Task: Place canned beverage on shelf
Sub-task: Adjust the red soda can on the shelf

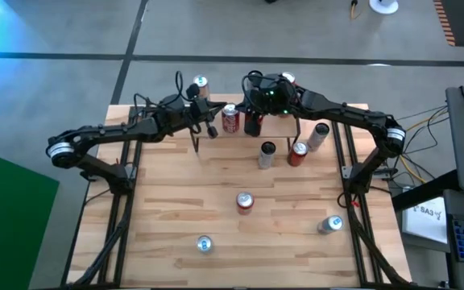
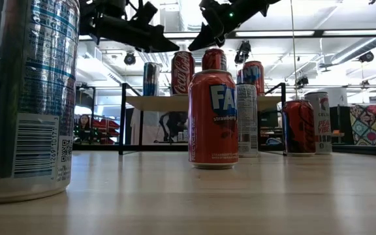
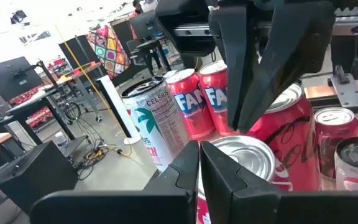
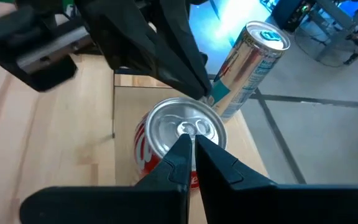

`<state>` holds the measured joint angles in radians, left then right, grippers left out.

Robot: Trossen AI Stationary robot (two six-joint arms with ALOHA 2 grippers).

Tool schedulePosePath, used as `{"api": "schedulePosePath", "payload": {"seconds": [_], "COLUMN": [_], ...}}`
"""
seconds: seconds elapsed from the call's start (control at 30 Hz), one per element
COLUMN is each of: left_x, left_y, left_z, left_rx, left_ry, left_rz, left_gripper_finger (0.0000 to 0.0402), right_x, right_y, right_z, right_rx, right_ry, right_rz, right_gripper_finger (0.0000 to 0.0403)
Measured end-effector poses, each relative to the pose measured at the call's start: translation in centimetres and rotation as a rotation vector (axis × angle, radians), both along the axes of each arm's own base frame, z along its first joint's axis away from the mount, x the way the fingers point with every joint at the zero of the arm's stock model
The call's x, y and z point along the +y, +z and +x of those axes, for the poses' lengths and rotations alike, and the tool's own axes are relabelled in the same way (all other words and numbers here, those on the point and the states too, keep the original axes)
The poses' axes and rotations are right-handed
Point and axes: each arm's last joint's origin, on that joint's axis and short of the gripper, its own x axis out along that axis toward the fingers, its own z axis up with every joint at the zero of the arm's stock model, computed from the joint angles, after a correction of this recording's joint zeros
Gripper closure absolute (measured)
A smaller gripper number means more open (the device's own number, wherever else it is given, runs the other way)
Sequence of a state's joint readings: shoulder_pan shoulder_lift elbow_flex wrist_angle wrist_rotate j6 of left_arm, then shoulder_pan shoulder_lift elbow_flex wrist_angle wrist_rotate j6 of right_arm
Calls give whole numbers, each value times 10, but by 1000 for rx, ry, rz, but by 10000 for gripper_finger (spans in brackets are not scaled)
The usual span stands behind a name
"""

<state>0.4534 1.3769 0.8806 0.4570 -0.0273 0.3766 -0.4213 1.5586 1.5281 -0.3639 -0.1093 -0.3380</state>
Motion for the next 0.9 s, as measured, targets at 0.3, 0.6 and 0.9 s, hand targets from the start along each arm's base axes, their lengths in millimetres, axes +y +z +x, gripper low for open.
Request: {"api": "schedulePosePath", "payload": {"seconds": [0.3, 0.6, 0.9], "left_x": [3, 2, -2], "left_y": [-5, -5, -2], "left_z": [4, 3, -4], "left_rx": [27, 25, 32], "left_ry": [1, 4, 9], "left_rz": [-7, -67, -144], "left_gripper_finger": [402, 402, 402], "right_x": [0, -1, -1], "right_y": [-4, -4, -4], "right_z": [0, 0, 0], "right_rx": [27, 27, 22], "right_ry": [0, -3, -7], "right_rz": [19, 18, 6], "right_gripper_finger": [390, 390, 390]}}
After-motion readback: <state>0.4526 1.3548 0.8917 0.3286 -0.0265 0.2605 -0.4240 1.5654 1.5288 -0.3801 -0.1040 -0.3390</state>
